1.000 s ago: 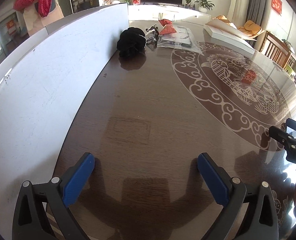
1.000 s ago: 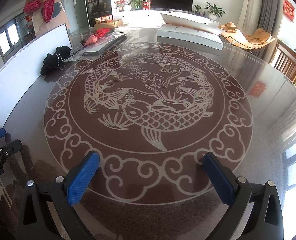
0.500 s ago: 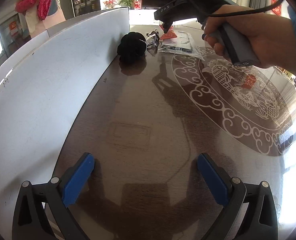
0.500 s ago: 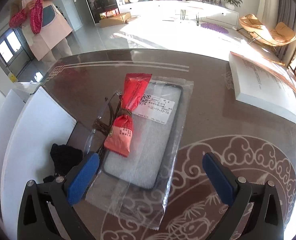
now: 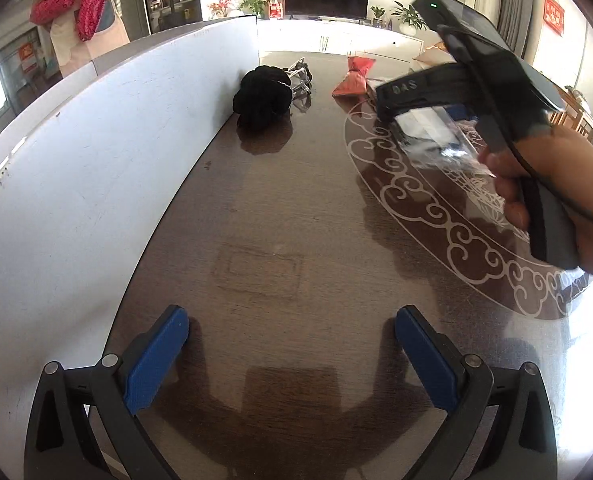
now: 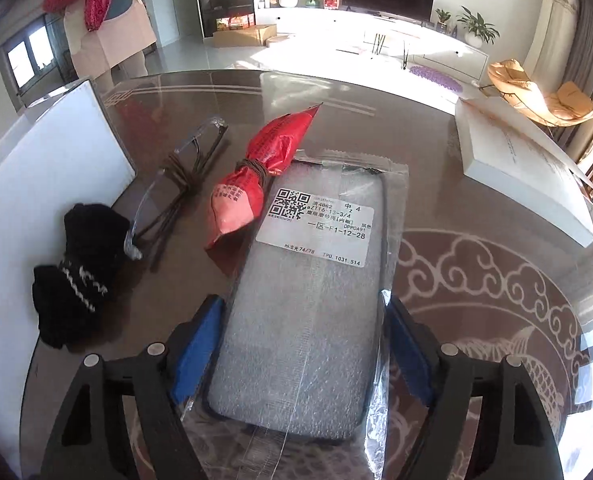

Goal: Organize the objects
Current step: 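Grasp the bagged phone case with the right tool and lift it, then grasp the red candy packet with the left tool while the right tool holds the phone case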

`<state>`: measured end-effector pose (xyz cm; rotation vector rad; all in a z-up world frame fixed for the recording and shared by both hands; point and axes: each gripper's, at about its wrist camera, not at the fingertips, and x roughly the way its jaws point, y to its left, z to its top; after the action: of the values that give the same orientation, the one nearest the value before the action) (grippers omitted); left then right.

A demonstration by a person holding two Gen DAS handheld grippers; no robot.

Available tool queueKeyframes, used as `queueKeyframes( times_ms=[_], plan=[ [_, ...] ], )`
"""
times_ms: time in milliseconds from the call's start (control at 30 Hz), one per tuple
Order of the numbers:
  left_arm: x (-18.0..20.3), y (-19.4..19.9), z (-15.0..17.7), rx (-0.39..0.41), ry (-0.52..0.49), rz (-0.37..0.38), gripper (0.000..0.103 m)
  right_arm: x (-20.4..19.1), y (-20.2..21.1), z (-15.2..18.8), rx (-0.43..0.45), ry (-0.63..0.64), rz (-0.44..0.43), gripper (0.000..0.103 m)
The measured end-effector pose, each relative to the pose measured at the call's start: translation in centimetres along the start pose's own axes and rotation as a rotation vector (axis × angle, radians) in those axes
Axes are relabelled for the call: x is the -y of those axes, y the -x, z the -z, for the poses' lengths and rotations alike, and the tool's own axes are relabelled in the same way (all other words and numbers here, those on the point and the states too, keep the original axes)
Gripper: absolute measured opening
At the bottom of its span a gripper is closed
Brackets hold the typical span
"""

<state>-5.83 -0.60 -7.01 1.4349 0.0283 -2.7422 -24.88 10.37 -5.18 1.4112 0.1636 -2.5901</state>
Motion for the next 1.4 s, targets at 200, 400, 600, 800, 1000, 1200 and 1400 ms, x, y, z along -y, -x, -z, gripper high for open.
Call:
queueKeyframes(
  times_ms=[200,400,600,800,1000,1200,1400],
  plan=[
    [0.0,0.1,0.0,0.001,0.001,0.0,0.103,5.1,7.2,11.5,0.019,-0.049,0.039,0.08],
    [0.0,0.1,0.0,0.001,0.0,0.0,0.103,7.7,10.2,16.5,0.029,-0.082,0.059,0.093],
    [0.1,0.0,0.0,0.002,0.0,0.002,0.103,9.0,11.1,17.4,0.044,-0.105,0.077,0.103],
    [0.1,-0.1,-0.1,0.003,0.0,0.001,0.103,8.9,11.1,17.2,0.044,-0.107,0.076,0.103],
    [0.1,-0.1,-0.1,0.003,0.0,0.001,0.103,9.0,11.1,17.2,0.043,-0.107,0.076,0.103],
    [0.1,-0.1,-0.1,0.003,0.0,0.001,0.103,9.0,11.1,17.2,0.043,-0.107,0.077,0.103],
    [0.2,-0.2,-0.2,0.004,0.0,0.0,0.103,9.0,11.1,17.2,0.043,-0.107,0.077,0.103]
  ],
)
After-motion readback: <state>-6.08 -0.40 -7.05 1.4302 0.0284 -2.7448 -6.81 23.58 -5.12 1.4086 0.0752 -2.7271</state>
